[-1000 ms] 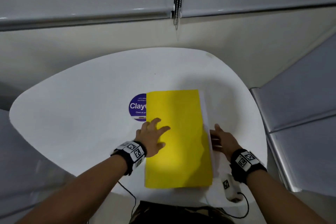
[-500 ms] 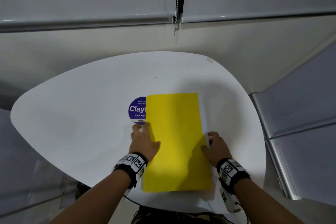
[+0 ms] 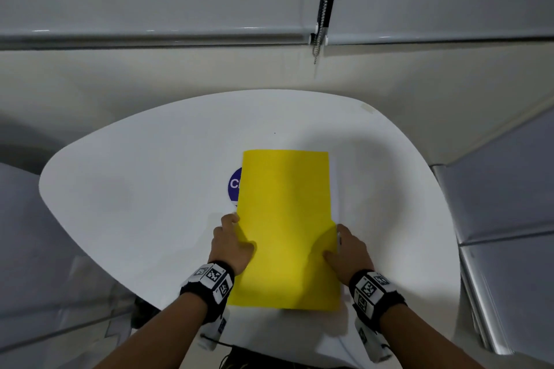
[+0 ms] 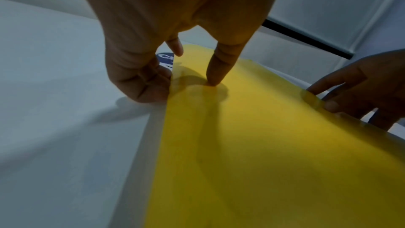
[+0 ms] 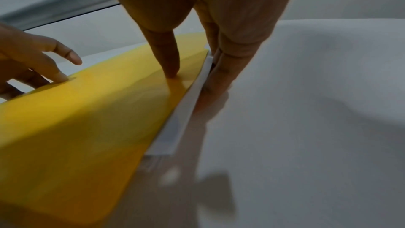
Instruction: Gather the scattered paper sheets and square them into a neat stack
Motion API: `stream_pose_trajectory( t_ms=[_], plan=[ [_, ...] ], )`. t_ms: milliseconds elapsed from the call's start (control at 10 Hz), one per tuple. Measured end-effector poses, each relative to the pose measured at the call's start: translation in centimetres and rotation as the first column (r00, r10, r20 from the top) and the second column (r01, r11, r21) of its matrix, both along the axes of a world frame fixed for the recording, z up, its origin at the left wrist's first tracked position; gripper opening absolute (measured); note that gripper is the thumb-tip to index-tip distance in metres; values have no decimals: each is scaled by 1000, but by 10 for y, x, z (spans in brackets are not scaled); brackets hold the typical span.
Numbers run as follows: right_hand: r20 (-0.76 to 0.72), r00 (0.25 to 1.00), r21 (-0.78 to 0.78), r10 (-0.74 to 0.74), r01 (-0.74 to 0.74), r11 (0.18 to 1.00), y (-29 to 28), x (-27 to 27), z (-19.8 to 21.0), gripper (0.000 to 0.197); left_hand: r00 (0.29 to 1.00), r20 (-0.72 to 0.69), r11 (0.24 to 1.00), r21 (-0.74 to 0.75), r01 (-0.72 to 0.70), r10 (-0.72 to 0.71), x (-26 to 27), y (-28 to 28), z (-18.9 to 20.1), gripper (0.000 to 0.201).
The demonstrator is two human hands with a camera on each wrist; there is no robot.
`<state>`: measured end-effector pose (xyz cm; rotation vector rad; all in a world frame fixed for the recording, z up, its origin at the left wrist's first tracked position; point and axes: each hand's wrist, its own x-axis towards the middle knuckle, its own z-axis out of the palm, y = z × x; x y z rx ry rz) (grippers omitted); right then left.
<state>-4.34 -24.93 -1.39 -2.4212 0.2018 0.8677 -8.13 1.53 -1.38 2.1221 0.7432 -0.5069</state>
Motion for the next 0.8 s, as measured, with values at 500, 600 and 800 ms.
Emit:
stream_pose_trajectory(
  t_ms=[500, 600, 800],
  plan=[
    [57, 932, 119, 359, -364, 924, 278, 41, 1, 82, 985, -168, 894, 435, 106, -34, 10, 220, 8, 79],
    [39, 899, 115, 437, -438, 892, 307, 45, -4, 83, 980, -197, 898, 433, 78, 10, 6, 254, 6, 80],
    [-25, 912, 326, 410, -380, 866, 275, 41, -6, 70, 987, -160, 895, 444, 48, 26, 3, 265, 3, 81]
  ],
)
